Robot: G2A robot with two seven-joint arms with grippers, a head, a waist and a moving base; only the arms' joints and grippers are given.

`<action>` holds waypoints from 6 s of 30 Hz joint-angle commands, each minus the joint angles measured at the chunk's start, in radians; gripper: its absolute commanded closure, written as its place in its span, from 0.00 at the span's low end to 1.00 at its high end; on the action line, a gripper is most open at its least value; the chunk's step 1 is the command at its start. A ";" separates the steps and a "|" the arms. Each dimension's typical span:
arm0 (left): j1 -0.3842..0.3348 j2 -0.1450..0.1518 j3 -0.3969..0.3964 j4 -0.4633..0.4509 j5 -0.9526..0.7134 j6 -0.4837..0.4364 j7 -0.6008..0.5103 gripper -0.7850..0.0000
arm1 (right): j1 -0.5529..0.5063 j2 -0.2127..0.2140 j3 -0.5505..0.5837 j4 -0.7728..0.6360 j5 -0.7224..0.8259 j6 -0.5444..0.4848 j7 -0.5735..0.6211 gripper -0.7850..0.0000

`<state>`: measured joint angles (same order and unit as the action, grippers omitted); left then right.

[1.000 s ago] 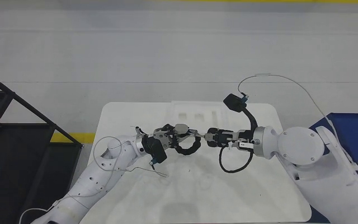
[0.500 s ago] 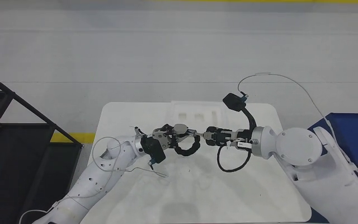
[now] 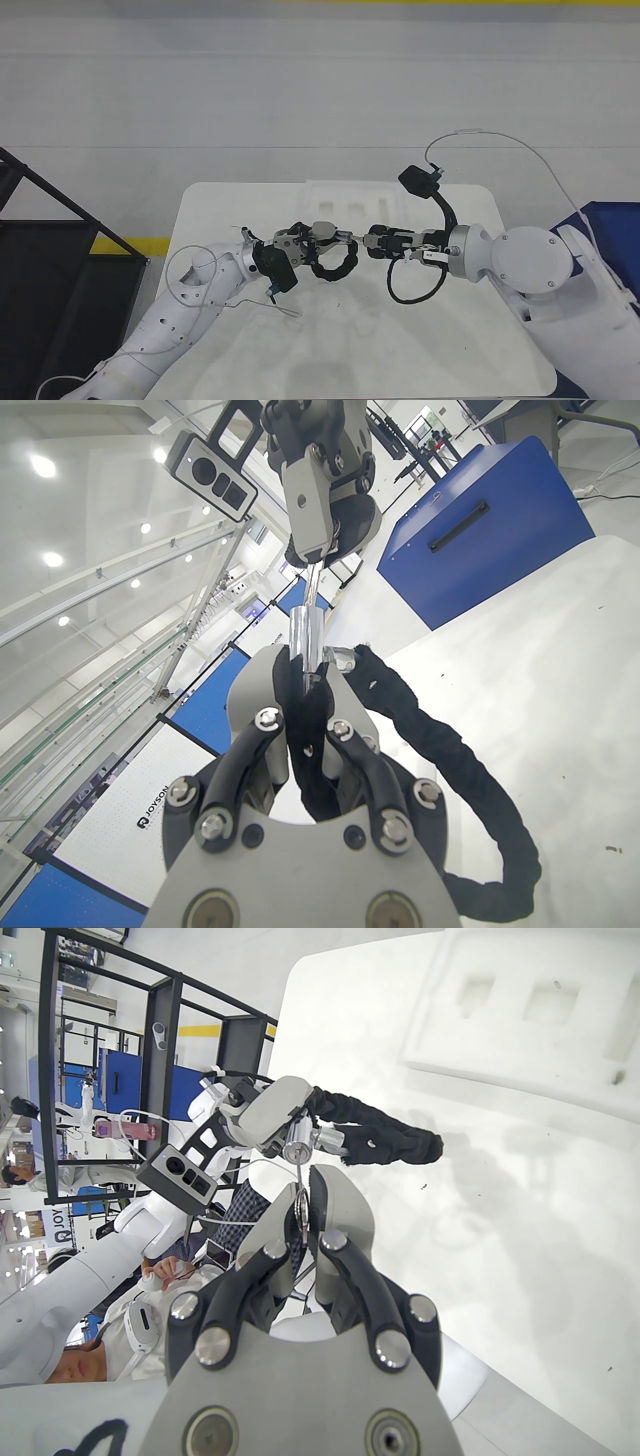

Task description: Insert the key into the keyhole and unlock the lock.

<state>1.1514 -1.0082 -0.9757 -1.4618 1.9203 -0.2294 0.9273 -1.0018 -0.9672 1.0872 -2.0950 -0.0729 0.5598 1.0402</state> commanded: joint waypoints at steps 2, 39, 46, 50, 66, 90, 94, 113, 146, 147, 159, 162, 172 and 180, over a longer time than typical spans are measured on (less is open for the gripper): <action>0.002 -0.001 -0.003 -0.002 0.002 0.002 -0.002 1.00 | 0.001 0.000 -0.003 0.002 0.001 0.002 0.000 1.00; 0.021 -0.001 -0.022 -0.043 0.081 -0.019 0.035 1.00 | 0.031 -0.005 -0.037 0.063 0.074 -0.041 0.004 1.00; 0.021 -0.002 -0.022 -0.048 0.085 -0.025 0.042 1.00 | 0.036 -0.005 -0.042 0.071 0.081 -0.049 0.009 1.00; 0.020 -0.003 -0.023 -0.044 0.077 -0.027 0.033 1.00 | 0.040 -0.005 -0.044 0.073 0.085 -0.050 0.005 0.91; 0.009 -0.017 -0.019 0.005 -0.060 -0.114 0.034 1.00 | 0.042 0.006 0.001 0.036 0.012 -0.211 -0.025 0.00; -0.023 -0.019 -0.008 0.042 -0.283 -0.515 -0.032 1.00 | -0.082 0.041 0.110 0.082 -0.160 -1.145 -0.118 0.00; -0.021 -0.017 -0.021 0.032 -0.322 -0.541 -0.061 1.00 | -0.085 0.042 0.112 0.092 -0.148 -1.152 -0.122 0.00; -0.004 -0.011 -0.063 -0.035 -0.436 -0.625 -0.286 1.00 | -0.023 0.050 0.062 0.049 -0.483 -1.261 -0.018 0.00; -0.017 -0.020 -0.055 -0.042 -0.432 -0.632 -0.322 1.00 | 0.057 0.053 -0.005 0.093 -0.468 -1.333 -0.054 0.00; -0.016 -0.019 -0.055 -0.044 -0.428 -0.633 -0.318 1.00 | 0.058 0.056 0.004 0.092 -0.474 -1.348 -0.059 0.00; -0.006 -0.015 -0.063 -0.053 -0.409 -0.643 -0.292 1.00 | 0.032 0.065 0.016 0.074 -0.578 -1.378 -0.134 0.80; -0.001 -0.014 -0.066 -0.058 -0.407 -0.640 -0.285 1.00 | 0.020 0.068 0.022 0.070 -0.587 -1.377 -0.150 0.78; 0.007 -0.013 -0.067 -0.072 -0.398 -0.639 -0.276 1.00 | -0.011 0.075 0.028 0.054 -0.576 -1.324 -0.175 1.00; 0.011 -0.012 -0.069 -0.079 -0.387 -0.631 -0.274 1.00 | -0.028 0.074 0.015 0.078 -0.409 -1.211 -0.168 1.00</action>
<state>1.1622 -1.0200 -1.0449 -1.5397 1.5319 -0.8613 0.6527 -1.0311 -0.8930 1.1031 -2.0206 -0.5130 -0.6669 0.8685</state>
